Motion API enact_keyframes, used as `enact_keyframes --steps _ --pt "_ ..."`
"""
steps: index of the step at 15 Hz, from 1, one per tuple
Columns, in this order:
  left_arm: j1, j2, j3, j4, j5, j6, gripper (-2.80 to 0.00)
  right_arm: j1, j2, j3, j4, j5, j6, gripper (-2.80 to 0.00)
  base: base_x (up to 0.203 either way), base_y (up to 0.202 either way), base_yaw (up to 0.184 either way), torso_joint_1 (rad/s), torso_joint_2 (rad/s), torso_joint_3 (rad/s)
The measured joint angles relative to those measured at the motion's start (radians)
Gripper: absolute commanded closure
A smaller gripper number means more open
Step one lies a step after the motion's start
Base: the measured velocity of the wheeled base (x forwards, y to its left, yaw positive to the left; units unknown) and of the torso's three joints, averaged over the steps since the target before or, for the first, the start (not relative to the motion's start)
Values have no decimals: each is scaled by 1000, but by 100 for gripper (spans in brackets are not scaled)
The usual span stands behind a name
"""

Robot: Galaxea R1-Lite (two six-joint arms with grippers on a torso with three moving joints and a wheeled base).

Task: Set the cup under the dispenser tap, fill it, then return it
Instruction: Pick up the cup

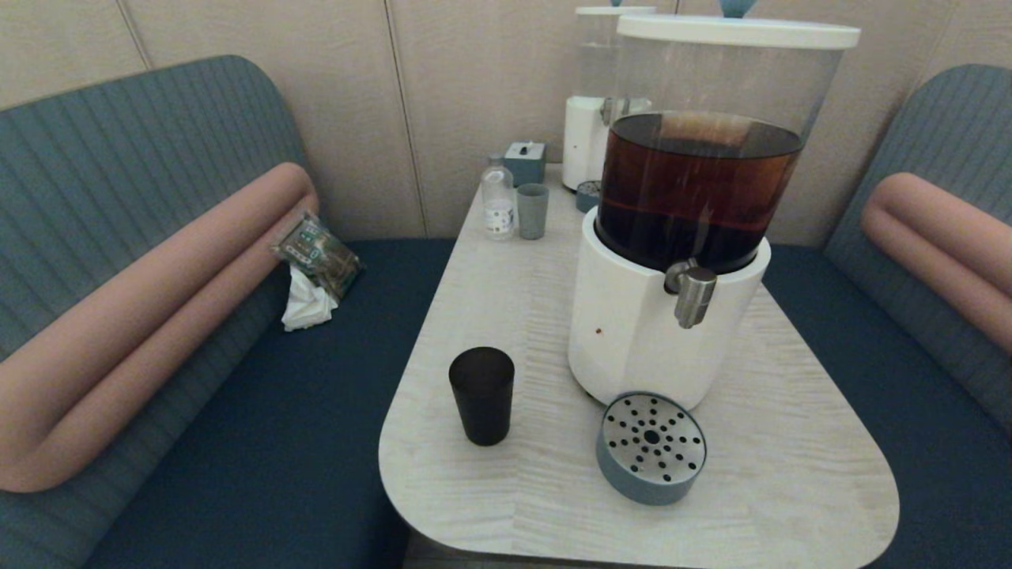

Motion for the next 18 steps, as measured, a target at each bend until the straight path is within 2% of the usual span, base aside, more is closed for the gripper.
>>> enact_keyframes --steps 3,6,11,13,15,18 --pt "0 1 -44 16 -14 -1 0 0 0 0 -1 0 7 0 0 0 0 0 0 0" --pt "0 30 -155 68 -61 -4 0 0 0 1 -2 -1 -4 0 0 0 0 0 0 0" --pt "-4 221 -368 64 -164 -2 0 0 0 0 -1 2 13 0 0 0 0 0 0 0" --pt "-11 319 -414 12 -189 3 0 0 0 -1 0 2 14 0 0 0 0 0 0 0" --pt "-17 435 -425 -102 -220 13 0 0 0 -1 1 2 14 0 0 0 0 0 0 0" --pt "-20 600 -408 -237 -319 18 0 0 0 -1 1 2 14 0 0 0 0 0 0 0"
